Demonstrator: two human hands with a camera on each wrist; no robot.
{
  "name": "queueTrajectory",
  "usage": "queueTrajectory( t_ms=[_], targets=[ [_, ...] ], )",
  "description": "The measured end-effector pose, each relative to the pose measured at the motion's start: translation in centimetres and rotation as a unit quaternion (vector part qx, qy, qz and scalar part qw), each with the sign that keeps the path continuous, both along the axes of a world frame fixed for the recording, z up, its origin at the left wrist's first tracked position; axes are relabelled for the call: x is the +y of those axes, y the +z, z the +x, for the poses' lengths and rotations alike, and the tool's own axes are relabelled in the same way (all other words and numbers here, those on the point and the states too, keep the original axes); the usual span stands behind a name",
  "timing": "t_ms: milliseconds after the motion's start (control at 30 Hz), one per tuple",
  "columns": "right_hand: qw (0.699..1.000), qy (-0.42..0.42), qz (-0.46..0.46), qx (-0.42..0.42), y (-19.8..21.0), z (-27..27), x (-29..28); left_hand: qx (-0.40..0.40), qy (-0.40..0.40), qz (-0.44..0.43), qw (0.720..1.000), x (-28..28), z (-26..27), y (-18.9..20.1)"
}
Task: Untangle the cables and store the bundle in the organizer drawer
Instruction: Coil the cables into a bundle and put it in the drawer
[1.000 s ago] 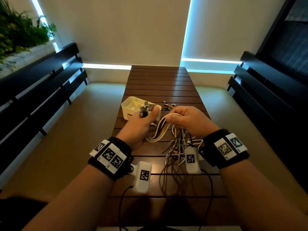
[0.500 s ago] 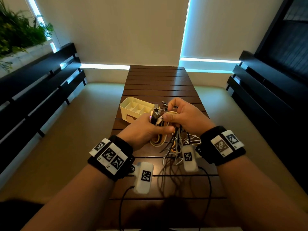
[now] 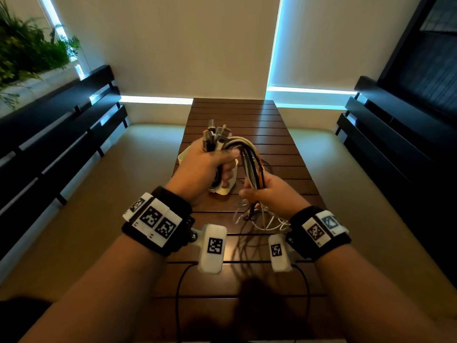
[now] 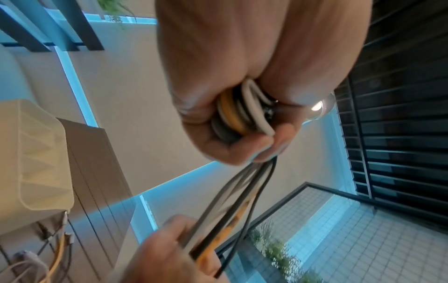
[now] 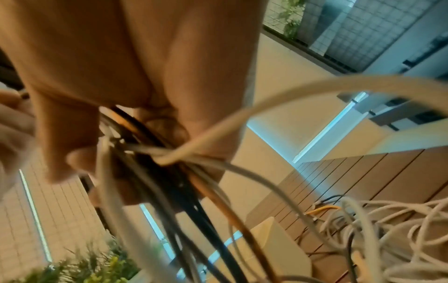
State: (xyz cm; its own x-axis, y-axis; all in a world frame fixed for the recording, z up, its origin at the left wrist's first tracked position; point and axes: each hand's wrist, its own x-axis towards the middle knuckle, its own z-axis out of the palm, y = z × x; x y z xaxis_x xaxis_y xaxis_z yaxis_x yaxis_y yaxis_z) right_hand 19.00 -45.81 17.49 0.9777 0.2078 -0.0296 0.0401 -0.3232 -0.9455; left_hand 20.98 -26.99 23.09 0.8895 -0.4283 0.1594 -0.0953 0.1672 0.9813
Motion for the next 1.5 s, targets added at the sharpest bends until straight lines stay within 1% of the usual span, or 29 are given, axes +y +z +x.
queueTrajectory(
  t_ms=[33, 67, 133, 167, 200, 233, 267, 367, 400, 467, 533, 567, 633, 700, 833, 933, 967, 1000, 1067, 1133, 1200, 1300, 1400, 1500],
  targets=[
    [0.997, -0.019, -0.079, -0.011, -0.3, 0.2, 0.0, 0.006, 0.002, -0.013, 1.0, 0.0, -0.1, -0.1],
    [0.987, -0.049, -0.154, -0.026, -0.4, 0.6, -0.2, 0.012, 0.003, -0.02, 1.0, 0.0, -0.3, -0.3],
    [0.951, -0.127, -0.277, -0.051, -0.3, 1.3, -0.7, 0.032, 0.007, -0.026, 0.999, -0.1, -0.8, -1.1],
    [0.935, -0.161, -0.31, -0.053, -0.2, 1.6, -0.9, 0.04, 0.012, -0.027, 0.999, -0.2, -1.0, -1.4],
    [0.926, -0.181, -0.327, -0.051, -0.2, 1.8, -1.2, 0.045, 0.014, -0.026, 0.999, -0.2, -1.2, -1.5],
    [0.925, -0.179, -0.333, -0.038, 0.0, 1.7, -1.2, 0.047, 0.012, -0.024, 0.999, -0.2, -1.3, -1.5],
    [0.932, -0.156, -0.326, -0.014, 0.0, 1.7, -1.4, 0.045, 0.007, -0.018, 0.999, -0.2, -1.4, -1.3],
    [0.952, -0.028, -0.296, 0.064, 1.2, 0.9, -1.8, 0.032, -0.014, 0.012, 0.999, 0.5, -1.4, -0.7],
    [0.958, 0.004, -0.277, 0.074, 1.8, 0.4, -2.0, 0.029, -0.018, 0.024, 0.999, 0.8, -1.4, -0.6],
    [0.977, 0.041, -0.206, 0.047, 2.9, 0.0, -2.1, 0.029, -0.019, 0.038, 0.999, 1.1, -1.3, -0.6],
    [0.995, 0.048, -0.089, -0.005, 3.8, -0.2, -1.7, 0.03, -0.022, 0.045, 0.998, 1.3, -1.3, -0.7],
    [0.998, 0.044, -0.023, -0.029, 4.0, -0.2, -1.3, 0.03, -0.029, 0.047, 0.998, 1.3, -1.3, -0.7],
    [0.995, 0.02, 0.074, -0.067, 4.2, 0.0, -0.4, 0.032, -0.047, 0.049, 0.997, 1.1, -1.5, -0.8],
    [0.989, 0.001, 0.118, -0.093, 4.2, -0.2, 0.8, 0.031, -0.067, 0.046, 0.996, 0.9, -1.8, -0.5],
    [0.987, -0.009, 0.134, -0.092, 3.4, -0.7, 2.4, 0.021, -0.073, 0.019, 0.997, 1.0, -2.2, 0.3],
    [0.984, 0.007, 0.166, -0.069, 2.8, -1.2, 2.7, 0.02, -0.056, 0.008, 0.998, 1.4, -2.4, 0.3],
    [0.983, 0.013, 0.173, -0.062, 2.6, -1.3, 2.7, 0.028, -0.057, -0.008, 0.998, 1.5, -2.4, 0.1],
    [0.984, 0.018, 0.168, -0.056, 2.4, -1.5, 2.7, 0.04, -0.056, -0.032, 0.997, 1.6, -2.4, 0.0],
    [0.992, 0.009, 0.115, -0.042, 1.9, -1.9, 3.0, 0.067, -0.049, -0.09, 0.992, 1.9, -2.1, 0.1],
    [0.997, -0.002, 0.075, -0.028, 1.3, -2.3, 3.1, 0.078, -0.032, -0.119, 0.989, 2.4, -1.8, 0.6],
    [0.996, -0.009, 0.086, -0.03, 1.3, -2.6, 3.4, 0.069, -0.016, -0.115, 0.991, 2.9, -1.6, 0.9],
    [0.991, -0.006, 0.129, -0.041, 2.1, -2.9, 3.6, 0.05, -0.012, -0.094, 0.994, 3.2, -1.5, 0.8],
    [0.984, -0.012, 0.173, -0.027, 2.3, -3.0, 3.7, 0.056, -0.002, -0.065, 0.996, 2.6, -1.9, 0.0],
    [0.987, -0.063, 0.148, -0.024, 1.9, -2.9, 4.1, 0.08, 0.027, -0.059, 0.995, 1.7, -2.4, -0.9]
  ],
)
